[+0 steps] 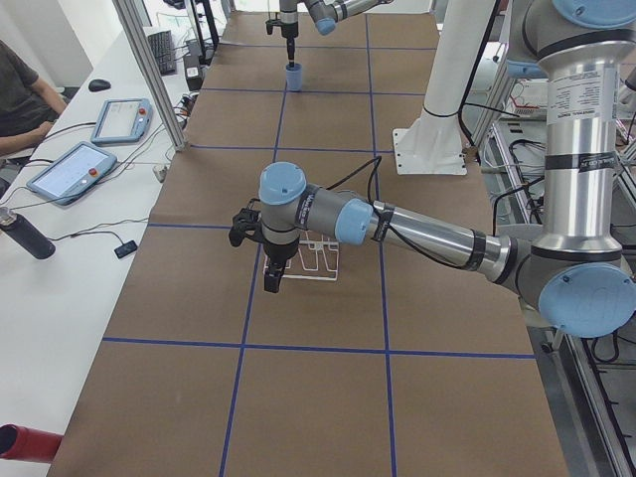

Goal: Hang cup on cup holder
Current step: 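Move the right gripper over the light blue cup and lower around it, then close the right gripper on the light blue cup's rim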

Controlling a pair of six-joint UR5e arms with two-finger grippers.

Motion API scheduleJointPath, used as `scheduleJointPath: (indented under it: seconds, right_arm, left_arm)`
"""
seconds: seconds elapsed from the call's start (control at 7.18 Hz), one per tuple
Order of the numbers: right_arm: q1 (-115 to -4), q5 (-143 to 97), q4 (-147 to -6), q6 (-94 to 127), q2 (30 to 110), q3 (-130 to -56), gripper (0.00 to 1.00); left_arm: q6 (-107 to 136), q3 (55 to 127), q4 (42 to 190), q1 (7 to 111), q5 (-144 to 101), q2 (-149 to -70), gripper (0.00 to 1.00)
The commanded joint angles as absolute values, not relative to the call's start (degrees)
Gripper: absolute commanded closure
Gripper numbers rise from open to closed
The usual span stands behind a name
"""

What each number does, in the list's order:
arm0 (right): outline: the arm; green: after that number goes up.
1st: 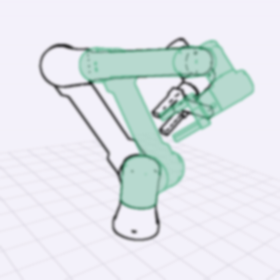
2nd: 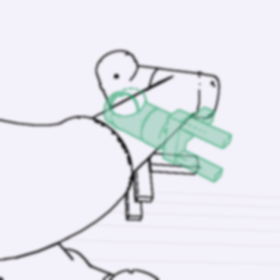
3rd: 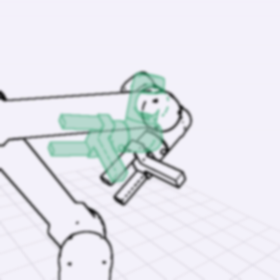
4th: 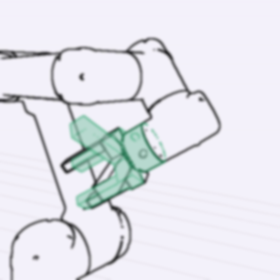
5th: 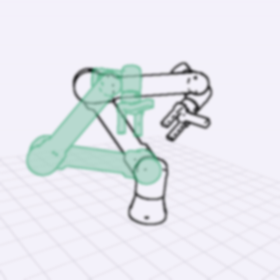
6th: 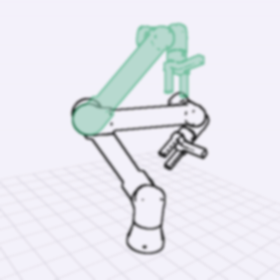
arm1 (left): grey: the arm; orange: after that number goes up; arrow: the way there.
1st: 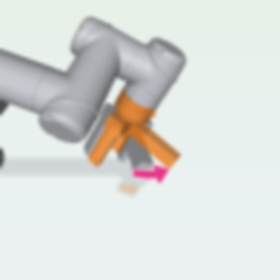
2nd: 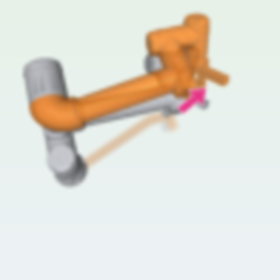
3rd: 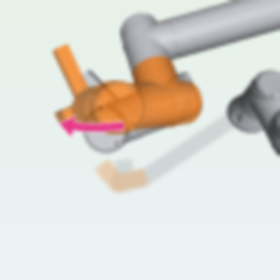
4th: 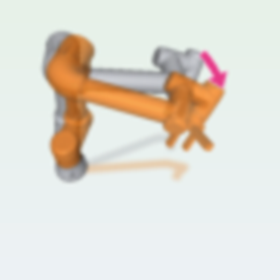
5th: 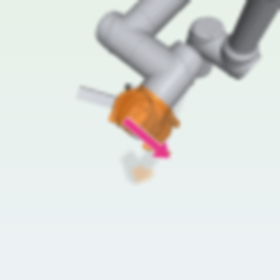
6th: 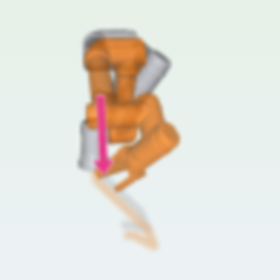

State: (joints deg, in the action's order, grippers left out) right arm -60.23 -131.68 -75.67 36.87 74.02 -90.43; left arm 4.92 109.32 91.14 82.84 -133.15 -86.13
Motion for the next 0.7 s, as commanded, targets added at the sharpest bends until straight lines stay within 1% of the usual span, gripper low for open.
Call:
scheduleJointPath:
  seconds: [0.0, 0.14, 0.28, 0.56]
  right_arm:
    - [-59.16, -131.57, -75.59, 37.00, 73.92, -89.39, 0.30]
    - [-59.15, -131.57, -75.59, 36.91, 74.09, -88.95, 0.81]
    - [-59.15, -131.75, -75.50, 36.83, 74.79, -88.95, 1.00]
    - [-59.67, -132.71, -75.67, 39.27, 74.09, -90.08, 1.00]
  left_arm:
    - [4.92, 109.25, 91.14, 82.88, -133.15, -86.13, 0.02]
    - [4.92, 109.25, 91.14, 82.88, -133.15, -86.13, 0.02]
    - [4.92, 109.25, 91.14, 82.88, -133.15, -86.13, 0.02]
    - [4.83, 109.25, 91.14, 82.88, -133.15, -86.13, 0.02]
